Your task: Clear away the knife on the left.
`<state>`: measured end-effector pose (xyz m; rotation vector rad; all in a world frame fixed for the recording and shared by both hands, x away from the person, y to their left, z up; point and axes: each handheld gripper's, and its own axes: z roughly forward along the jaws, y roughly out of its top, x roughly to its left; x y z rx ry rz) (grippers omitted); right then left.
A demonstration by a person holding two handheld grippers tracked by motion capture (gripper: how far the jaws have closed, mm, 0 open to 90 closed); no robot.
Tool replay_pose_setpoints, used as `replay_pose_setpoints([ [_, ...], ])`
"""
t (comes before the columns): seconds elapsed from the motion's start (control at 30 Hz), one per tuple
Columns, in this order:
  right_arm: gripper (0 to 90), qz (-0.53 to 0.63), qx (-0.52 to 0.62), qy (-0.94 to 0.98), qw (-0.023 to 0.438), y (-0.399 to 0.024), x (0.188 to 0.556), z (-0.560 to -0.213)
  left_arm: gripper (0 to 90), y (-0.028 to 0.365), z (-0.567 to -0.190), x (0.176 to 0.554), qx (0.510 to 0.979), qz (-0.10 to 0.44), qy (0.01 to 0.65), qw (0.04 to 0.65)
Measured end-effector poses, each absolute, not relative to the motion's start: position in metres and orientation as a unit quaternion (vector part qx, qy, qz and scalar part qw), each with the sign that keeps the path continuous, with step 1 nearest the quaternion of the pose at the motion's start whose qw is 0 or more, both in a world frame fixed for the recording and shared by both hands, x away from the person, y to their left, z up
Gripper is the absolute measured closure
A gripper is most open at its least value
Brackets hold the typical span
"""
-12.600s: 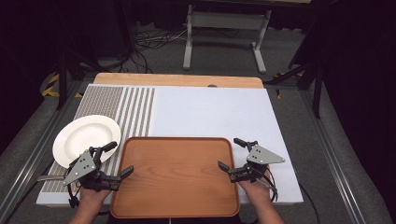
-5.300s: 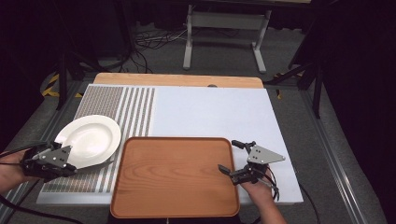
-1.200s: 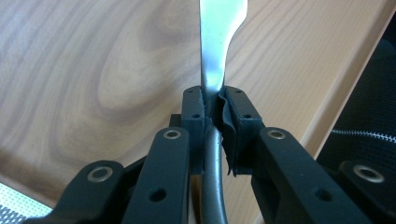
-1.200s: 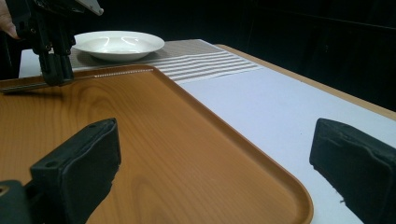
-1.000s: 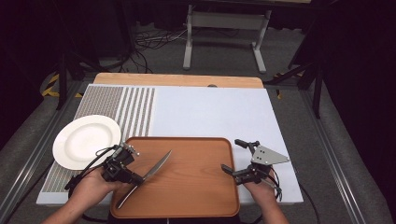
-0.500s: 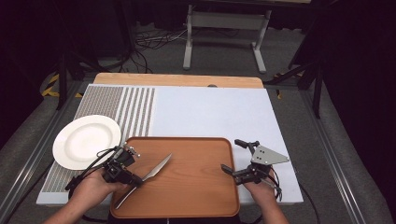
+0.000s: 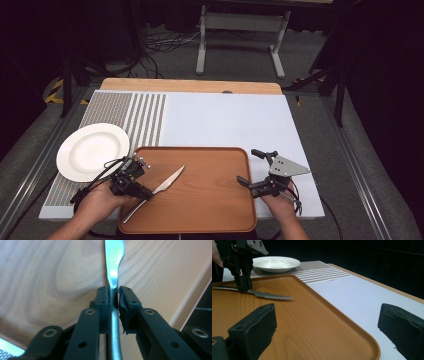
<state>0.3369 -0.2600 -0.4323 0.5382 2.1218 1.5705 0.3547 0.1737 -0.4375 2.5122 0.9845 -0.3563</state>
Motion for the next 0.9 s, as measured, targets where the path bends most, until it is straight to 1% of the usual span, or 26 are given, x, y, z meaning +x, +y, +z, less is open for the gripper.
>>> replay_pose_setpoints([
  [0.07,2.4,0.567,0.196,0.768,0.223,-0.260,0.337,-0.432,65.7,0.174,-0.435,0.355,0.901,-0.127,0.355,0.215],
  [0.1,2.4,0.568,0.197,0.768,0.222,-0.261,0.337,-0.432,56.8,0.174,-0.434,0.355,0.902,-0.123,0.354,0.217],
  [0.13,2.4,0.568,0.197,0.768,0.222,-0.261,0.337,-0.432,56.8,0.174,-0.432,0.355,0.903,-0.117,0.348,0.222],
  [0.17,2.4,0.568,0.197,0.768,0.223,-0.261,0.337,-0.432,52.6,0.174,-0.430,0.355,0.904,-0.112,0.346,0.226],
  [0.2,2.4,0.568,0.196,0.767,0.222,-0.261,0.337,-0.432,46.3,0.174,-0.429,0.355,0.903,-0.112,0.344,0.231],
  [0.23,2.4,0.568,0.196,0.768,0.222,-0.261,0.337,-0.432,42.7,0.174,-0.427,0.355,0.904,-0.106,0.339,0.236],
  [0.27,2.4,0.568,0.196,0.767,0.222,-0.261,0.337,-0.432,36.6,0.174,-0.426,0.354,0.906,-0.100,0.334,0.239],
  [0.33,2.4,0.569,0.196,0.767,0.222,-0.261,0.337,-0.432,28.7,0.173,-0.423,0.352,0.915,-0.072,0.312,0.246],
  [0.4,2.4,0.569,0.196,0.767,0.222,-0.261,0.337,-0.432,26.6,0.172,-0.421,0.350,0.917,-0.061,0.298,0.257],
  [0.53,2.5,0.569,0.196,0.768,0.222,-0.260,0.337,-0.432,26.3,0.170,-0.416,0.345,0.921,-0.039,0.275,0.273],
  [0.6,2.4,0.569,0.196,0.768,0.222,-0.260,0.337,-0.432,29.3,0.168,-0.414,0.343,0.923,-0.022,0.253,0.289],
  [0.63,2.4,0.569,0.196,0.767,0.222,-0.260,0.337,-0.432,31.8,0.167,-0.413,0.342,0.923,-0.018,0.248,0.293],
  [0.67,2.4,0.569,0.196,0.767,0.222,-0.260,0.337,-0.432,36.2,0.166,-0.411,0.339,0.924,-0.010,0.236,0.301],
  [0.7,2.4,0.569,0.196,0.767,0.222,-0.260,0.337,-0.432,43.1,0.165,-0.411,0.338,0.924,-0.006,0.230,0.307],
  [0.73,2.4,0.569,0.196,0.767,0.222,-0.260,0.337,-0.432,47.3,0.164,-0.410,0.337,0.925,0.003,0.224,0.307],
  [0.77,2.4,0.568,0.195,0.768,0.222,-0.260,0.337,-0.432,59.2,0.163,-0.410,0.336,0.925,0.006,0.223,0.307],
  [0.8,2.4,0.568,0.195,0.768,0.222,-0.260,0.337,-0.432,59.2,0.161,-0.410,0.335,0.924,0.006,0.220,0.312],
  [0.83,2.5,0.568,0.195,0.768,0.221,-0.260,0.337,-0.432,63.6,0.159,-0.411,0.335,0.923,0.005,0.217,0.316],
  [0.9,2.4,0.568,0.193,0.768,0.222,-0.260,0.337,-0.432,75.5,0.156,-0.411,0.335,0.923,0.006,0.210,0.322],
])
